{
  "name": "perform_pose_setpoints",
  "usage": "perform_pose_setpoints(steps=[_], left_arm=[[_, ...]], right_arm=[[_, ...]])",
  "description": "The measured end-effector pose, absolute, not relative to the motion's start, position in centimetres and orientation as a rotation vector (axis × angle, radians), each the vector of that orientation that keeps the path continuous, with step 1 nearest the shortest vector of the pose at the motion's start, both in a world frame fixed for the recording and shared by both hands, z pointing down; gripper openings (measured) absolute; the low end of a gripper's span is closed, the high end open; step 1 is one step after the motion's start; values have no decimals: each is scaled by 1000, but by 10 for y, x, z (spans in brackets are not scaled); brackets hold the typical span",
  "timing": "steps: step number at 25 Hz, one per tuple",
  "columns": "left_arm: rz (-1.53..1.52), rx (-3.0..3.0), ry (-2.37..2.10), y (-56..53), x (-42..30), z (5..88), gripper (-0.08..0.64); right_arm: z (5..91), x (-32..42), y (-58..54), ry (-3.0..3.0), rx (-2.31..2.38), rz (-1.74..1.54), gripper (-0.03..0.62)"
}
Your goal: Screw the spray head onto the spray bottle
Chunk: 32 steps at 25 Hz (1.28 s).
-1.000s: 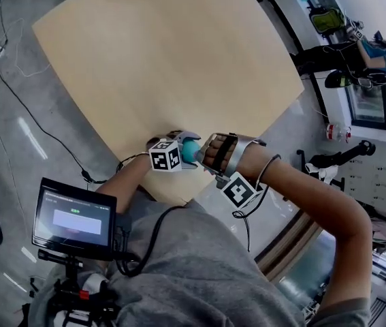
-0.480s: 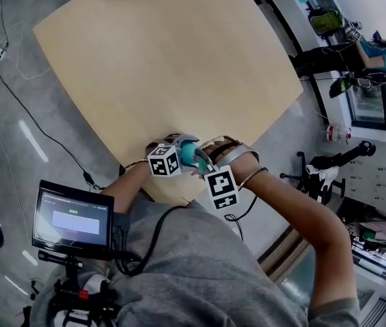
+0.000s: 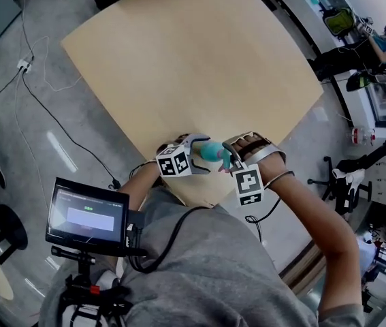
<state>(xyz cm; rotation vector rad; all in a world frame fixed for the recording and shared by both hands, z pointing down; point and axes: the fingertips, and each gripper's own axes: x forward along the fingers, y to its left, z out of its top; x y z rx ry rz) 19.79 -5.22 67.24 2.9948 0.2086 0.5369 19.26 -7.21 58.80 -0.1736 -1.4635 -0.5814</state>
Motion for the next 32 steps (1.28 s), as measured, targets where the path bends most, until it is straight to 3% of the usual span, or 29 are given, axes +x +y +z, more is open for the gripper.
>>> perform_pose_setpoints(steps=[6,16,17,19,20,21,25,32], left_arm=[[527,2988,43,-55,134,648,454],[446,2997,-193,-52,89,596,444],[401,3010,-282,-62,84,578,387],[267,3018,-477,-85,75,529,154],[190,3012,-572,-95,72,501,49],[113,3004,-657,-103,68,472,10],[-121,3011,-830,-111,56,369,5],[-257,3182,-771,-67,59,281,5]], right_arm=[[559,177,-53,-1556,-7,-520,193],[517,183,-48,-1606,283,-508,193],[501,190,-53,-1651,378,-476,192],[455,199,-64,-1813,643,-343,188],[427,202,-69,-1919,810,-247,132],[397,205,-71,-2031,987,-140,22],[302,208,-55,-2439,1481,196,6],[256,181,0,-2490,1569,61,5]])
